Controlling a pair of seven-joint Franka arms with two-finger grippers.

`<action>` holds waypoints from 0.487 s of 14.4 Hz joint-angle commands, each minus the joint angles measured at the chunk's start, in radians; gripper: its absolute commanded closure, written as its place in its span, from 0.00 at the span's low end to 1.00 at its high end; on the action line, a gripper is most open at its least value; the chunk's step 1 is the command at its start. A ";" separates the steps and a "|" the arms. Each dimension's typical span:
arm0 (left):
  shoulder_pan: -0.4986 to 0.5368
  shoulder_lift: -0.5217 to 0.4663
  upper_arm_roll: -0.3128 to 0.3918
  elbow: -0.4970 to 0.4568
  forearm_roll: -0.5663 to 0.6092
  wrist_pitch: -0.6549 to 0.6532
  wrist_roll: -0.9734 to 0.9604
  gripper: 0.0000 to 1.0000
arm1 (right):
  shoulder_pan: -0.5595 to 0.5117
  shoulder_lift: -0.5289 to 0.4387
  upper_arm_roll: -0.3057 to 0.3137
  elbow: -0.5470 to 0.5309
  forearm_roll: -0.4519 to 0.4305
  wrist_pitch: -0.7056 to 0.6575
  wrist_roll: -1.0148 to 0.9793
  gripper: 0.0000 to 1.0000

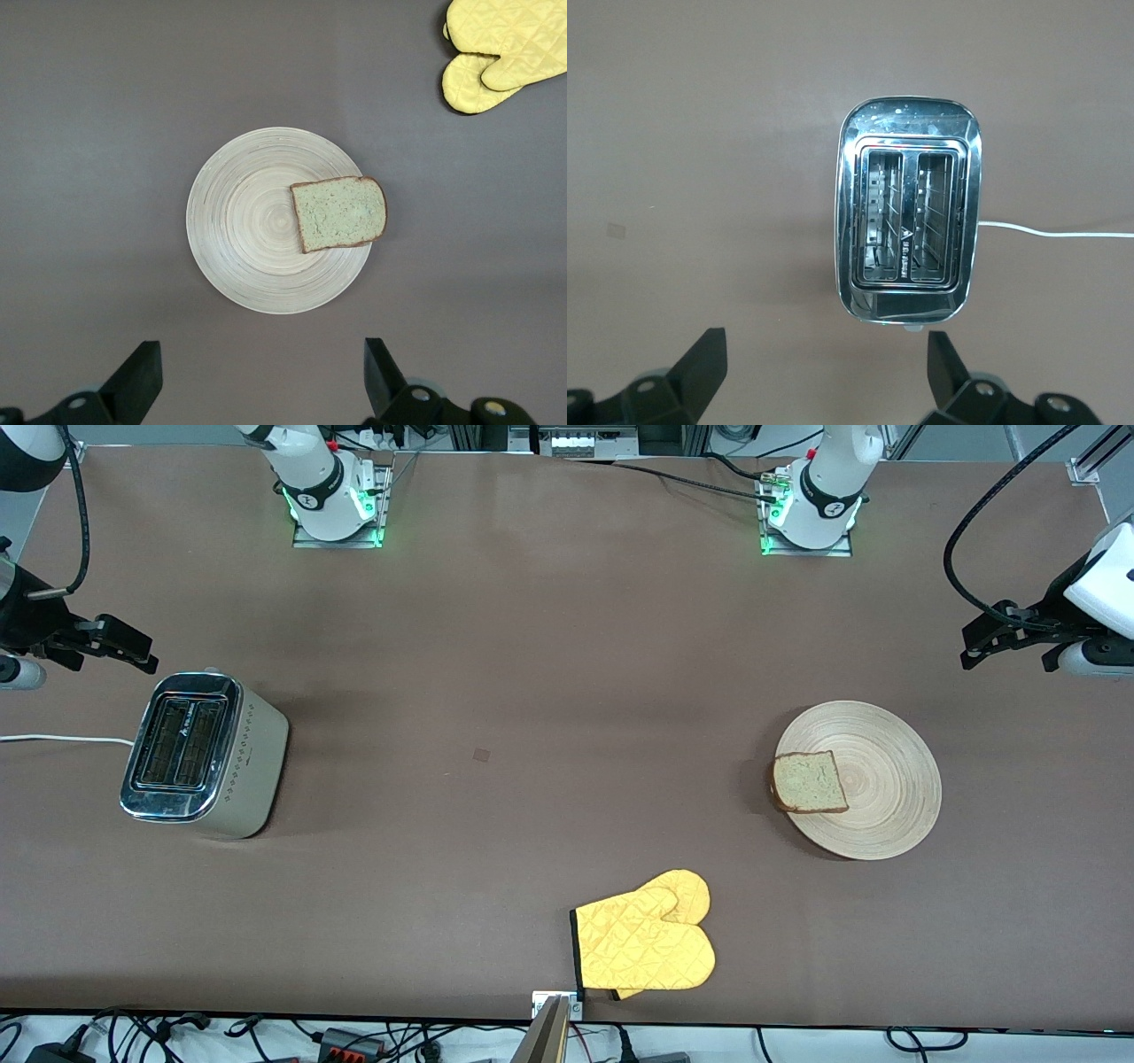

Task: Move plate and put bread in toaster
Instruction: 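Move the left gripper out toward the wooden plate's rim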

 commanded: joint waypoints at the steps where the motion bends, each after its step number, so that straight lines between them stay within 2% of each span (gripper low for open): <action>1: 0.004 0.013 -0.003 0.031 -0.015 -0.011 -0.008 0.00 | -0.001 -0.018 0.002 -0.001 -0.012 -0.018 -0.005 0.00; 7: 0.004 0.013 -0.003 0.031 -0.015 -0.011 -0.010 0.00 | -0.001 -0.018 0.002 0.007 -0.012 -0.020 -0.005 0.00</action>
